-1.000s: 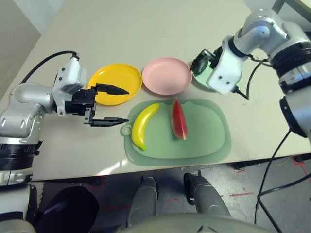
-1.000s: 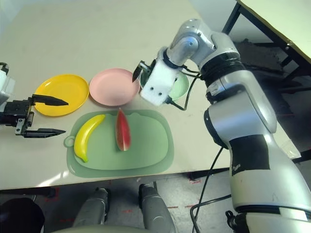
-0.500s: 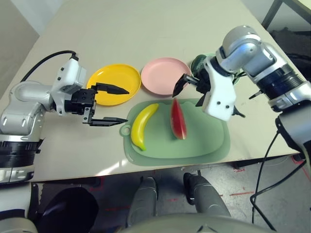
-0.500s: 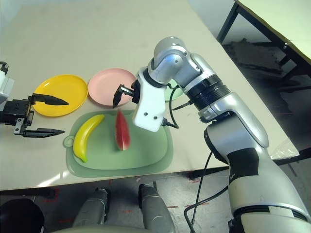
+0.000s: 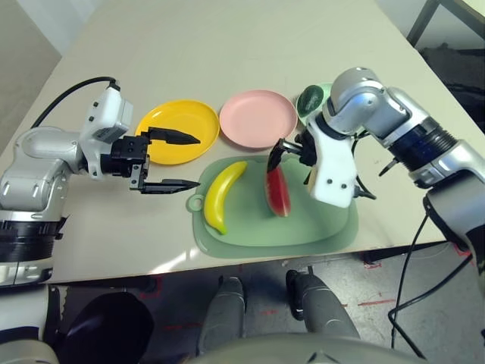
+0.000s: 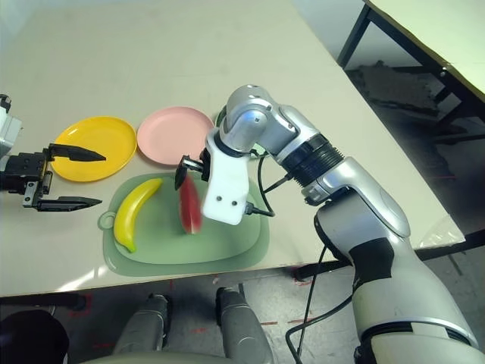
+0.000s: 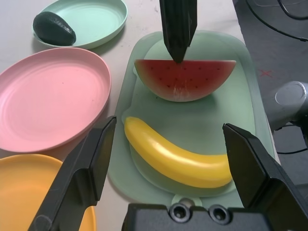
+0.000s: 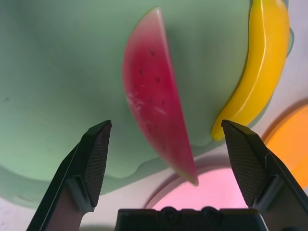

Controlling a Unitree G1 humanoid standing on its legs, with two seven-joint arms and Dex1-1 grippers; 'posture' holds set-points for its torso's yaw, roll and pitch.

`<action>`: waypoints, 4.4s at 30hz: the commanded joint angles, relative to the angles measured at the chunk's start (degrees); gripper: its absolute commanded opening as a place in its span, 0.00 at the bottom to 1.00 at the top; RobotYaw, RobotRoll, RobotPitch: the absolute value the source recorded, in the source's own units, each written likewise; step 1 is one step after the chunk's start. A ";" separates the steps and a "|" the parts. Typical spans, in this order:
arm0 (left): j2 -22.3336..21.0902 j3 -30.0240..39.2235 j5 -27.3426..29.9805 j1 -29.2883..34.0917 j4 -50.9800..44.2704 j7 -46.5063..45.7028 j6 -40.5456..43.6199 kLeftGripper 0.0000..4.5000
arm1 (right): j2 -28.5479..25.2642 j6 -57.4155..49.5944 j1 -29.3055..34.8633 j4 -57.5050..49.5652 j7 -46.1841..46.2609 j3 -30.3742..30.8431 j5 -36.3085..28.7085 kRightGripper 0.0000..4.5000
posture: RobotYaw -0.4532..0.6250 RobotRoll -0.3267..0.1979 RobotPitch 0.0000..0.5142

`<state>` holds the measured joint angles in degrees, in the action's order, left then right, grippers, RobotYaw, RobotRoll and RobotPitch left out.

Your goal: Place the fruits into color-matched plates.

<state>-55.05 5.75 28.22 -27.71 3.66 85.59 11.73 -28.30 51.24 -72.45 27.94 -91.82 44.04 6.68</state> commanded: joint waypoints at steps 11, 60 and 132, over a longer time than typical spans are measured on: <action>0.77 -0.68 0.03 -0.12 -1.59 -0.29 0.94 1.00 | 5.59 0.03 -0.83 6.24 0.77 1.65 7.82 1.00 | 0.41 0.62 0.42; -5.44 -5.94 -6.59 1.40 -6.99 0.10 2.22 1.00 | 1.69 -10.00 2.26 0.63 -0.68 7.11 7.97 0.46 | 0.43 0.62 0.47; -11.43 -8.21 -12.58 0.20 -8.16 -8.59 13.46 1.00 | 15.07 -21.72 -20.27 48.35 36.36 -9.21 25.91 1.00 | 0.46 0.62 0.47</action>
<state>-66.51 -1.20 16.54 -27.80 -5.19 76.22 26.47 -12.29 27.85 -91.85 76.96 -53.60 36.51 33.87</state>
